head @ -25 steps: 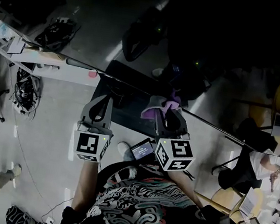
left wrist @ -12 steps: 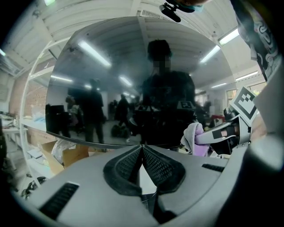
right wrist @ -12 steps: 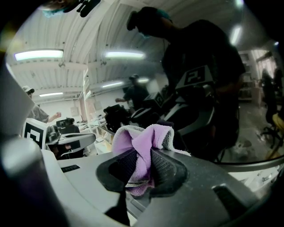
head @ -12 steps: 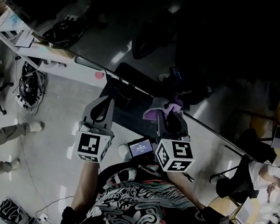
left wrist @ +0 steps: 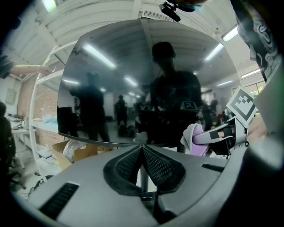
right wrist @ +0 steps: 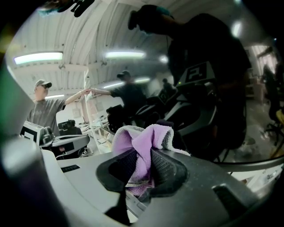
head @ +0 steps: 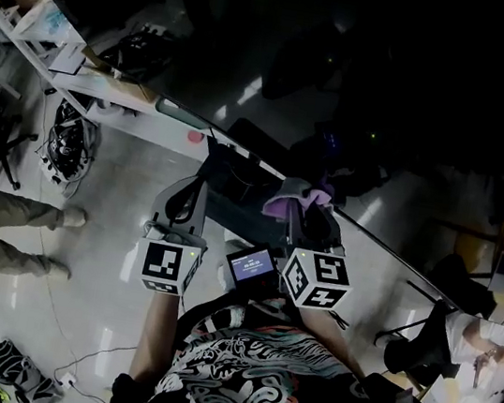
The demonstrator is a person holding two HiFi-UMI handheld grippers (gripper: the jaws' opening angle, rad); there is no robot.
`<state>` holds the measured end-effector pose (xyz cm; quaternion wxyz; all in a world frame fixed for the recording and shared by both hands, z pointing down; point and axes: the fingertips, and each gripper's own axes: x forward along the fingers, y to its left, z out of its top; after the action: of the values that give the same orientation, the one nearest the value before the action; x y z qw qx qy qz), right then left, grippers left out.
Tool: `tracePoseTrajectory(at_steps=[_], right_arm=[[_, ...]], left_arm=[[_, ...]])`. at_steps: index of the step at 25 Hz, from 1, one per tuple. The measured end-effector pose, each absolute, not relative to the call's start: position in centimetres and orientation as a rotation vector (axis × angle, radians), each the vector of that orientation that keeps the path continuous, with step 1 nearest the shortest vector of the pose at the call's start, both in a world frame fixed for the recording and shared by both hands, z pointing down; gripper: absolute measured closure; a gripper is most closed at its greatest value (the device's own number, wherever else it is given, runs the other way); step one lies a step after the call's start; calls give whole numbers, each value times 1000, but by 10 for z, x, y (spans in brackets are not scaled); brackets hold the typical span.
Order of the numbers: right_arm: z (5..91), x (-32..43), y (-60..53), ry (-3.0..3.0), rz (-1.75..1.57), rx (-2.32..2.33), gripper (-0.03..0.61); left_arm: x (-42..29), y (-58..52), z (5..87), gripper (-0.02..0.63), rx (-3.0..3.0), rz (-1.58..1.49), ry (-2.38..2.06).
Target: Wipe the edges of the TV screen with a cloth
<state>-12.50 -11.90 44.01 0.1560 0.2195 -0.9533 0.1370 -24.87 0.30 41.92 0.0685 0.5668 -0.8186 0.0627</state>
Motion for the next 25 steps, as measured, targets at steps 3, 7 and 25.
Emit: tracePoseTrajectory(at_steps=[3,7,25], right_arm=[[441,-133,-118,-2735,403,607,469],[439,-143,-109,-2742,421,572,469],[443,-186,-97,-2778,486,516,469]], left_arm=[[-254,7,418,595,1689,187,-2482],[-260,18,416,595,1663,188,-2499],[-292,40,424,595,1577,211,-2545]])
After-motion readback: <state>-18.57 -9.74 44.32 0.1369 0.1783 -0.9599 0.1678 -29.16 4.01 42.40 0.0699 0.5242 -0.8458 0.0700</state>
